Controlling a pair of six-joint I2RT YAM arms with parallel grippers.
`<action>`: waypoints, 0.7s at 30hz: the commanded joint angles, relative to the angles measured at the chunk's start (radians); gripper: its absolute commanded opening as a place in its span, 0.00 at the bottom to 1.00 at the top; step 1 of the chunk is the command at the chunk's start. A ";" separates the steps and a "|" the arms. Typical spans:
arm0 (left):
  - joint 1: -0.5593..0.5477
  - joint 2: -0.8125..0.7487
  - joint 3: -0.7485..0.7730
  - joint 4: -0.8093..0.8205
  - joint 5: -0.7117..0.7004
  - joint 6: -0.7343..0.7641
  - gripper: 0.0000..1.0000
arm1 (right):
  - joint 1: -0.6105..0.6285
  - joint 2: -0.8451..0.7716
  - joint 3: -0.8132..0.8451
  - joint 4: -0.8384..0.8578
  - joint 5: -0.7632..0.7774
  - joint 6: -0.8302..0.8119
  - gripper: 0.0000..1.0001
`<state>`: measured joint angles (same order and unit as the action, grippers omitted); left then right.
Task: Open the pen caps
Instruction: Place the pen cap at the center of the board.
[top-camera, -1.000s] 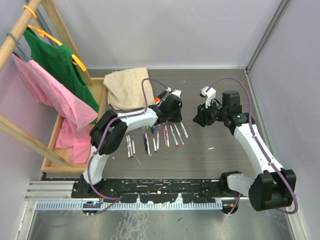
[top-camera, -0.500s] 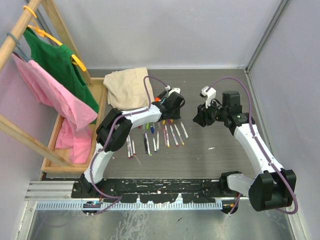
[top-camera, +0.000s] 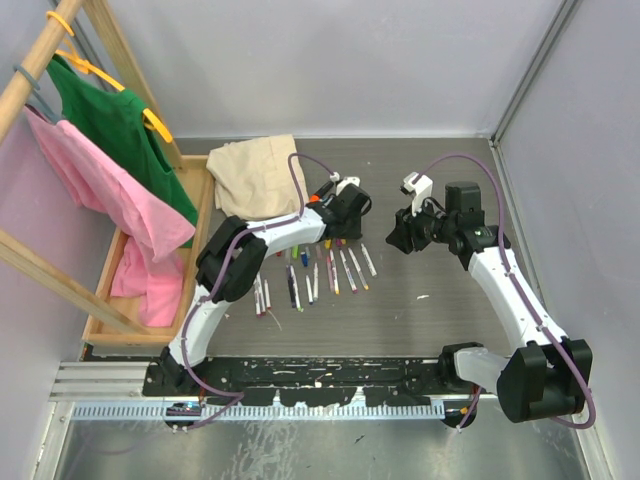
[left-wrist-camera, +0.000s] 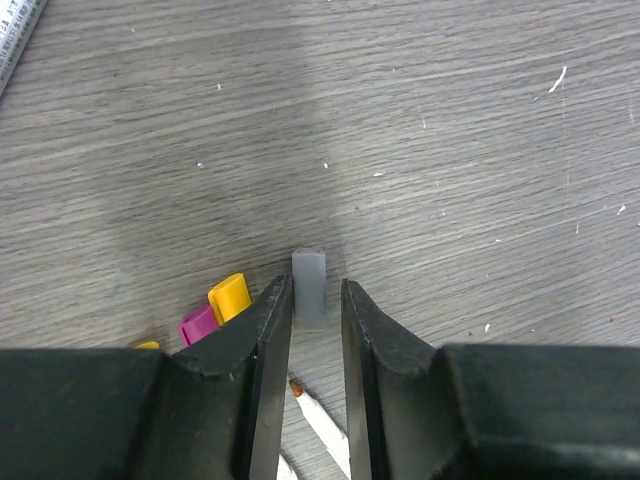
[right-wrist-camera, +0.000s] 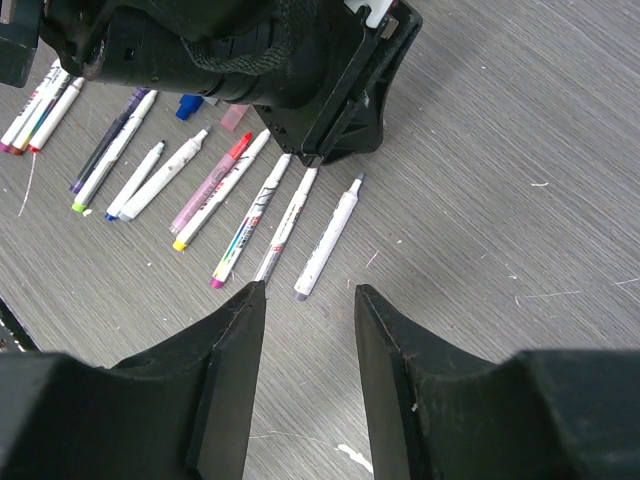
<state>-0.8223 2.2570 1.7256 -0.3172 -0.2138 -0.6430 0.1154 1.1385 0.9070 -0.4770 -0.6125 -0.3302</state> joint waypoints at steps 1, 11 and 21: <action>0.010 -0.013 0.047 0.005 -0.007 -0.005 0.28 | -0.005 -0.034 0.024 0.036 -0.021 0.006 0.47; 0.013 -0.117 -0.021 0.061 0.028 0.026 0.31 | -0.008 -0.035 0.023 0.035 -0.024 0.005 0.48; 0.054 -0.334 -0.274 0.262 0.059 0.150 0.44 | -0.011 -0.041 0.022 0.036 -0.033 0.004 0.48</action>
<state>-0.8001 2.0575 1.5269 -0.2073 -0.1772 -0.5812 0.1112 1.1320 0.9070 -0.4770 -0.6197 -0.3305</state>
